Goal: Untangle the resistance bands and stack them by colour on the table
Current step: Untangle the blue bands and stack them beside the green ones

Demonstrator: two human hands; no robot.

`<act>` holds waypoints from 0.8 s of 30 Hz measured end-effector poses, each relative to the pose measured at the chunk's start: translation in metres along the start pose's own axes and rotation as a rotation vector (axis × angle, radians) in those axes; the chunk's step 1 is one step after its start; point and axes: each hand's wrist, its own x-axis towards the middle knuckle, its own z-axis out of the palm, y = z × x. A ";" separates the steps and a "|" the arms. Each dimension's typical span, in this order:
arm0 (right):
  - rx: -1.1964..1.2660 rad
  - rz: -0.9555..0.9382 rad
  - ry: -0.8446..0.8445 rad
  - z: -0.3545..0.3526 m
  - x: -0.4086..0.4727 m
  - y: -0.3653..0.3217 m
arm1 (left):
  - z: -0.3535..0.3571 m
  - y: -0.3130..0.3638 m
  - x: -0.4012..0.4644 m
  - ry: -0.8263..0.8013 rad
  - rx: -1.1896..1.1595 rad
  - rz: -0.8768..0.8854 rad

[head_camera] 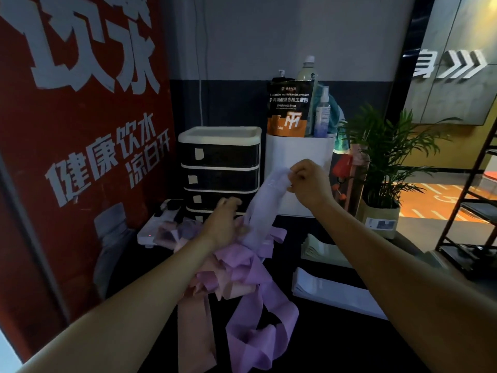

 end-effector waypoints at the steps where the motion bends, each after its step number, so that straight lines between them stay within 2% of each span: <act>1: 0.022 -0.032 -0.011 -0.002 0.001 -0.005 | 0.007 0.001 0.002 -0.028 -0.016 0.007; 5: 0.112 -0.138 0.005 -0.016 0.005 -0.026 | 0.027 -0.003 0.008 -0.077 -0.012 -0.041; 9: 0.284 -0.078 0.065 -0.023 0.013 -0.028 | 0.031 -0.012 0.007 -0.112 0.035 -0.112; 12: 0.290 -0.059 0.118 -0.021 0.015 -0.021 | 0.022 -0.021 0.002 -0.166 0.193 -0.094; 17: 0.228 -0.009 0.253 -0.019 0.017 -0.007 | -0.005 -0.043 -0.007 -0.029 0.195 -0.140; 21: 0.260 0.050 0.281 -0.009 0.015 -0.006 | -0.016 -0.049 -0.010 0.131 0.161 -0.122; 24: 0.262 0.085 0.272 -0.005 0.016 -0.005 | -0.028 -0.041 -0.004 0.243 -0.074 -0.135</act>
